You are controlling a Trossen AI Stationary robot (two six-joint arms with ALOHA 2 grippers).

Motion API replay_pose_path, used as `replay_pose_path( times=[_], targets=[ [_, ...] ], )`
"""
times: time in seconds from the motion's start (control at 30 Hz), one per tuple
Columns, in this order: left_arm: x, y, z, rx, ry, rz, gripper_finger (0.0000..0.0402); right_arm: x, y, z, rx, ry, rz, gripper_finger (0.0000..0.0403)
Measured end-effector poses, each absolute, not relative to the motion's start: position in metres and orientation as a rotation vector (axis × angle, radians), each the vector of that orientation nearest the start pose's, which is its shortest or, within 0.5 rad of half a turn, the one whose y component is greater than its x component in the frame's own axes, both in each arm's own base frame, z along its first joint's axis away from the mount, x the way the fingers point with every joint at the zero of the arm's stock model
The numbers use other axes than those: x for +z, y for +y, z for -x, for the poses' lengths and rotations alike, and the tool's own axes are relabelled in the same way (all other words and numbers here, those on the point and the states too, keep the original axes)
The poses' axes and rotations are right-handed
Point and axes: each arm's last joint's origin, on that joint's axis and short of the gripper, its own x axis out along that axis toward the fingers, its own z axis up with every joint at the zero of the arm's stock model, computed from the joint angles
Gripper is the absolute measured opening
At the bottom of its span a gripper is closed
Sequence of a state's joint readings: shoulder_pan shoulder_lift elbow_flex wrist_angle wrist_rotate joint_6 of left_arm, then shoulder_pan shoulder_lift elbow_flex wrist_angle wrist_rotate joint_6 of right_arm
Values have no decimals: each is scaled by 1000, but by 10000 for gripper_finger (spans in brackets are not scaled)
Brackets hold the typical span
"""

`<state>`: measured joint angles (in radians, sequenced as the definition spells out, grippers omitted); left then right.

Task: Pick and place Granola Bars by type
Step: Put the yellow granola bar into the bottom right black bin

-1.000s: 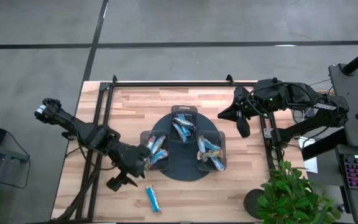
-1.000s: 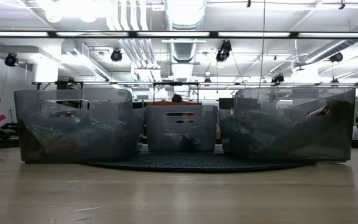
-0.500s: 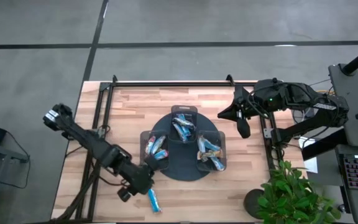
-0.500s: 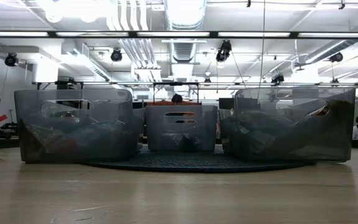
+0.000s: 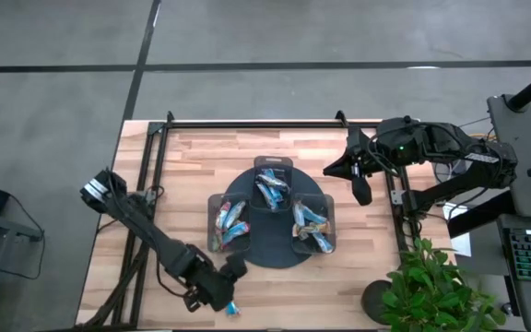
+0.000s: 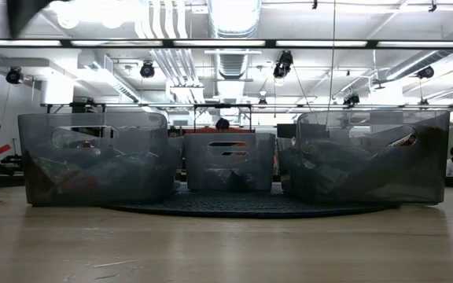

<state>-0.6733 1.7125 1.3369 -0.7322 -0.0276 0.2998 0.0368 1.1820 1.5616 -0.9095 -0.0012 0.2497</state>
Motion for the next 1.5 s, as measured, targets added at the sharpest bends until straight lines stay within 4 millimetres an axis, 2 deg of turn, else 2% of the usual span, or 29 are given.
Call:
replay_pose_path(
  times=[0.27,0.73,0.83,0.93,1.1,1.2,1.37,1.5],
  targets=[
    [214,-233,-277,-781,1048,-703,192,445,8,-209,-25,532,-220,13],
    [164,-240,-287,-743,1194,-744,192,445,8,-209,-24,532,-216,13],
    [159,-240,-287,-734,1220,-739,184,445,8,-209,-24,532,-216,13],
    [158,-240,-287,-725,1235,-727,150,445,8,-209,-24,532,-216,13],
    [161,-238,-286,-695,1268,-691,66,445,8,-209,-24,532,-216,13],
    [164,-237,-288,-672,1282,-683,34,445,8,-209,-24,531,-216,13],
    [181,-237,-288,-637,1332,-723,31,445,8,-209,-24,531,-217,13],
    [212,-233,-292,-586,1368,-774,33,445,8,-209,-23,531,-213,13]
  ],
)
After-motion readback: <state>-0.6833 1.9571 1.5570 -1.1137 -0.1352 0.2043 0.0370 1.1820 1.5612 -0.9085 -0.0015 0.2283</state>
